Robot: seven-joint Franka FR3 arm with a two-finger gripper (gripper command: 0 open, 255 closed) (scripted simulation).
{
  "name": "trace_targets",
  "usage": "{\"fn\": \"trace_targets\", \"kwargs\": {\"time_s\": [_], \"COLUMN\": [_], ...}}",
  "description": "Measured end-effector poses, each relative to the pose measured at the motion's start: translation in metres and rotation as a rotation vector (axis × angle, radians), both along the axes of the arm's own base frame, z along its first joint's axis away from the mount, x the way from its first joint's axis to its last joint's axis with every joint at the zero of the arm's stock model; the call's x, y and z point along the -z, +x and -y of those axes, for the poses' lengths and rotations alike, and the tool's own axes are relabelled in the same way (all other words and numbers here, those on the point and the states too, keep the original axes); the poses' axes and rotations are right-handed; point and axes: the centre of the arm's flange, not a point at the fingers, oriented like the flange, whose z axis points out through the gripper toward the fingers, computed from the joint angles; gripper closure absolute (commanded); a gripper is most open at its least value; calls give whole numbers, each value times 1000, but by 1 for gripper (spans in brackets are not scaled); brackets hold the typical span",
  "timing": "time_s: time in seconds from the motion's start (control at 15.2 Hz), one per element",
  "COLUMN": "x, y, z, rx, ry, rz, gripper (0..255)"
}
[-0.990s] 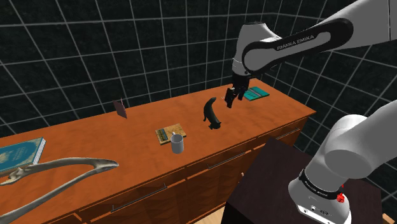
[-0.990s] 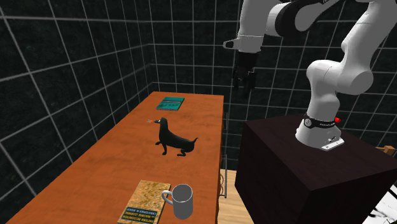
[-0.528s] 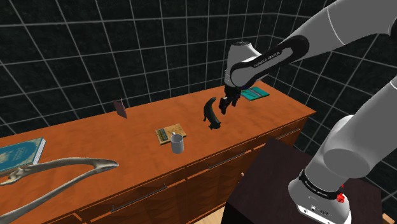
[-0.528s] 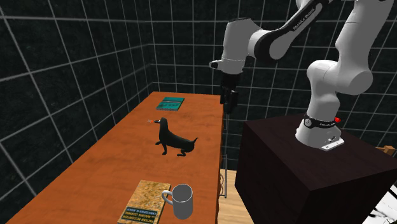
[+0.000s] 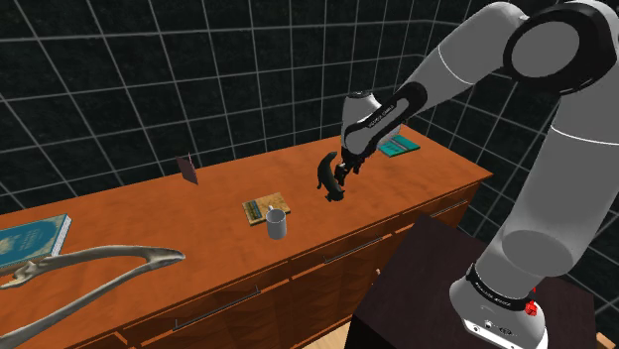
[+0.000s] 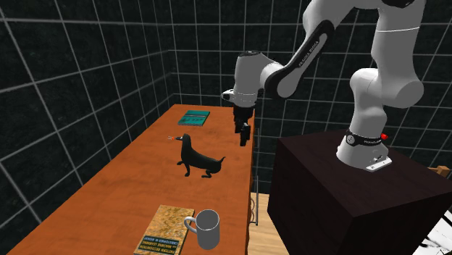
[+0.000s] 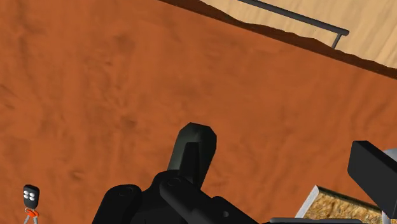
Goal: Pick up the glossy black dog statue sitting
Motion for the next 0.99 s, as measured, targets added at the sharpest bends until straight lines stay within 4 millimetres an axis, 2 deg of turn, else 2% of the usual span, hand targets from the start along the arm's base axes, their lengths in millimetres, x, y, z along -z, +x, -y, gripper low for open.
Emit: {"fn": "trace_targets", "kwargs": {"time_s": [0.66,0.86,0.99], "x": [100,135,146], "y": [59,77,83], "z": [50,66,71], "rx": [7,8,9], "ry": [-53,-68,-73], "rz": [-14,-18,-20], "gripper": [0,0,0]}}
